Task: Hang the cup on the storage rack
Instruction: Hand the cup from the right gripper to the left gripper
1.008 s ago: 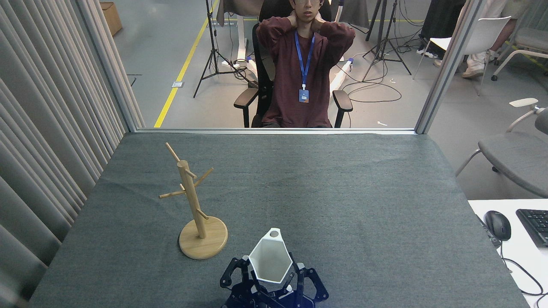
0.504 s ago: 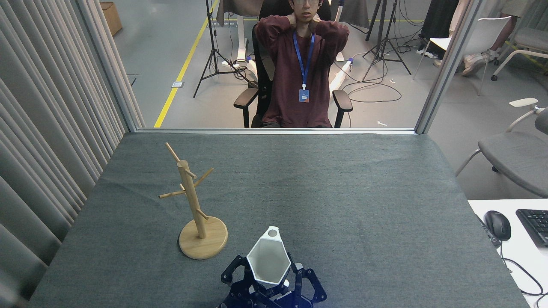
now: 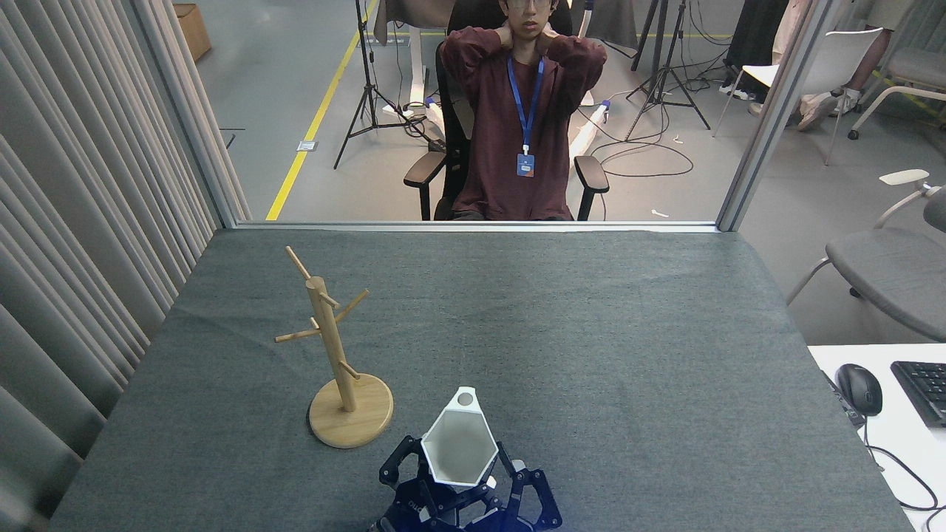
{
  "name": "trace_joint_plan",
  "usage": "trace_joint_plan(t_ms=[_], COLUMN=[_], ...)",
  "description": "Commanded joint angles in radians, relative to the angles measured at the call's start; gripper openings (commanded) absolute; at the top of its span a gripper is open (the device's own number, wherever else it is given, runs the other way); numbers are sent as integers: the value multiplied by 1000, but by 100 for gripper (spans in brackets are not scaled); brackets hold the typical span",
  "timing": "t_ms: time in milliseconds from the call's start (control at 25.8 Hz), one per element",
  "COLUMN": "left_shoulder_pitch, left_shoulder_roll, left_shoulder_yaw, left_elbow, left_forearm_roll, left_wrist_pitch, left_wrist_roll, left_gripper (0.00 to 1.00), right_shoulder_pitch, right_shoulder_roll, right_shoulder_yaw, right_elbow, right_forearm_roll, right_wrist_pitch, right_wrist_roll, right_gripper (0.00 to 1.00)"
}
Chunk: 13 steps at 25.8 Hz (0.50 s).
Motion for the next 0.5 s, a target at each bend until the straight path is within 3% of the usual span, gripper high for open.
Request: trace_joint_plan(t_ms=[0, 271, 349, 388, 465], left_shoulder_pitch=[-2, -10, -13, -13, -13], left_shoulder_roll=[0, -9, -9, -9, -6], left_shoulder_yaw=[1, 1, 1, 1, 4], left_elbow=[6, 21, 21, 20, 18], left_forearm_roll=[0, 0, 0, 0, 0], left_wrist_pitch=[-2, 0, 1, 3, 4], left_wrist_roll=[20, 20, 20, 20, 20], left_gripper=[52, 53, 53, 53, 53], right_shoulder_pitch=[10, 11, -7, -30, -65], right_shoulder_roll=[-7, -3, 9, 16, 20], right_shoulder_yaw=[27, 65, 56, 33, -67], right_elbow=[-54, -196, -208, -205, -188], right_forearm_roll=[1, -1, -11, -30, -133], right_wrist_pitch=[-11, 1, 67, 134, 222], right_wrist_roll=[-23, -85, -109, -105, -85], right_gripper=[98, 98, 98, 98, 98])
